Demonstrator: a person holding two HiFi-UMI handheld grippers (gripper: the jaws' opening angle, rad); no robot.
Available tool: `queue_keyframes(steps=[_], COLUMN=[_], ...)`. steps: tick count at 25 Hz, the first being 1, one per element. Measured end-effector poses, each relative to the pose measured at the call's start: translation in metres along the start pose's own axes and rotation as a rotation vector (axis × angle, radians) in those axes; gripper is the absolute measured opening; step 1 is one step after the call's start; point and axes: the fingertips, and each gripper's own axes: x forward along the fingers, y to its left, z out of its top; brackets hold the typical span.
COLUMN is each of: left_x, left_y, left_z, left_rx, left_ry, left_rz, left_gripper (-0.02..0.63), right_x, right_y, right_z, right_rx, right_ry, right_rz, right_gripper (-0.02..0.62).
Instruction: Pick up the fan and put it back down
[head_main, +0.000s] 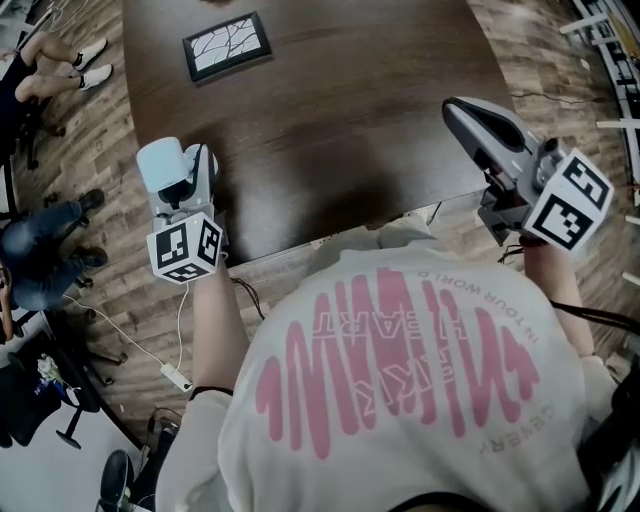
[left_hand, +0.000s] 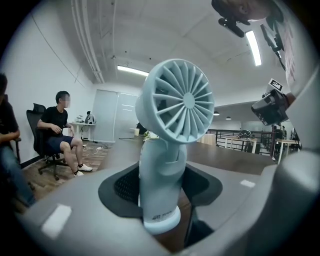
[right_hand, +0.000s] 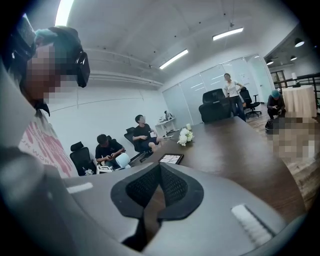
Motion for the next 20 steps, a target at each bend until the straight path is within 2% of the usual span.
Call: queue_keyframes(steps=[6, 16, 20], left_x=[0.008, 0.011, 0.008], left_y=[-0.008, -0.011, -0.014], left_z=[0.005, 0.001, -0.001], left_rx=[0.037, 0.049, 0.025], left_ry=[-0.010, 0.023, 0.022], left_rz=[-0.029, -0.058, -0.083], left_gripper=[0.225, 0.212, 0.215], right_x=[0.010, 0.019, 0.024], right_y=[0.002, 0.004, 0.007], right_z=[-0.005, -0.014, -0.018], right_rx=[0.019, 0.043, 0.048], right_ry=[0.010, 0.010, 0.008], right_rz=[0.035, 0.058, 0.057], right_gripper=[0.006, 0.006, 0.006])
